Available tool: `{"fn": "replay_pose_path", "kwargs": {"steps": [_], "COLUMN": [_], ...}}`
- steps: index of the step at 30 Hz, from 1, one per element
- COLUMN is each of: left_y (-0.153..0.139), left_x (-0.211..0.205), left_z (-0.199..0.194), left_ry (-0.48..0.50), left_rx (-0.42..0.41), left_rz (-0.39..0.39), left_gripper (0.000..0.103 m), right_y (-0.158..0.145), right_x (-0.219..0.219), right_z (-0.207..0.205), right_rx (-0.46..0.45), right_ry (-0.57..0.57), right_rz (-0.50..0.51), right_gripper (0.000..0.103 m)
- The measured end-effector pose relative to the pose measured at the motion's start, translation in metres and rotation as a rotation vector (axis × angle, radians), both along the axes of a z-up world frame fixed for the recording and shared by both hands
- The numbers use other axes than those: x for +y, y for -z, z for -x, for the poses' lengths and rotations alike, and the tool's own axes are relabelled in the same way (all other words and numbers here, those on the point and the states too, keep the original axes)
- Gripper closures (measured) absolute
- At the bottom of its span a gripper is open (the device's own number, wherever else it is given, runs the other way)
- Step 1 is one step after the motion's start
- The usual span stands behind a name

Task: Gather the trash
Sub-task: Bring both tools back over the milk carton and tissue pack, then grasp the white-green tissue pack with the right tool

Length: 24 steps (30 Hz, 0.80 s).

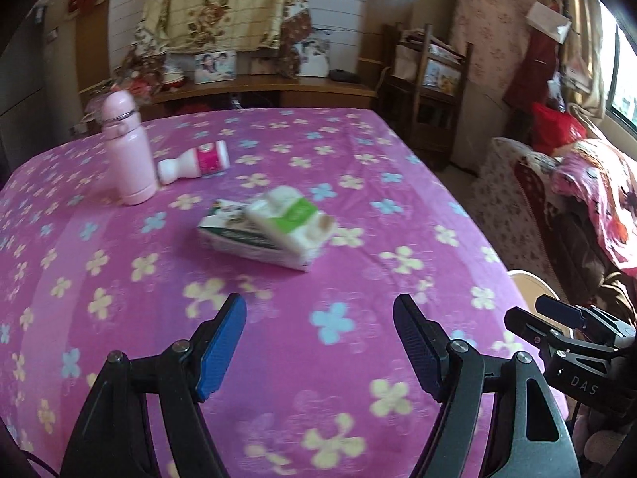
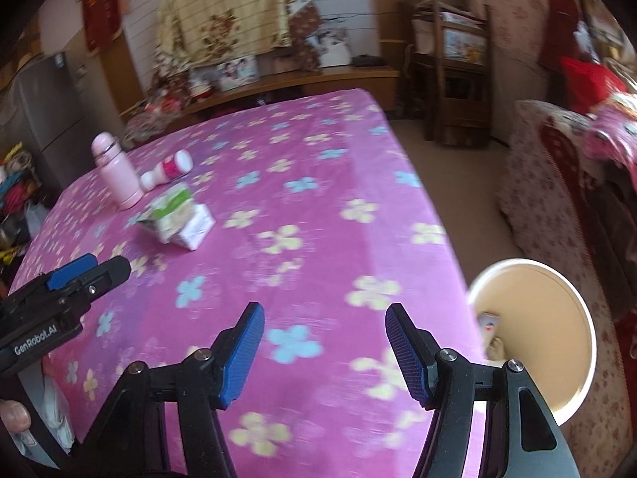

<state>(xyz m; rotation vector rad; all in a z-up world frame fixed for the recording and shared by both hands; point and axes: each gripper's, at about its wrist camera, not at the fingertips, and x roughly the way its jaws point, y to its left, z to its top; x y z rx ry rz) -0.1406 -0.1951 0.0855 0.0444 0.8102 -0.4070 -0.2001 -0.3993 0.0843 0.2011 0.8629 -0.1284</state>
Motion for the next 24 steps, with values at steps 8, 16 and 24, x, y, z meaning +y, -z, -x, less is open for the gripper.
{"fn": "replay_pose_path", "kwargs": {"steps": [8,16,24], "left_y": [0.013,0.030,0.041], "left_x": [0.052,0.088,0.097], "left_z": [-0.021,-0.046,-0.068], "left_ry": [-0.090,-0.120,-0.122], "left_rx": [0.010,0.063,0.102], "left_rz": [-0.042,-0.059,-0.056], "left_gripper": [0.026,0.026,0.026], "right_y": [0.013,0.023,0.014], "right_x": [0.042,0.070,0.097], "right_z": [-0.030,-0.072,-0.133], "right_rx": [0.033,0.039,0.009], "right_ry": [-0.082,-0.168,-0.267], "right_rz": [-0.008,-0.063,-0.073], "right_gripper": [0.036,0.036,0.033]}}
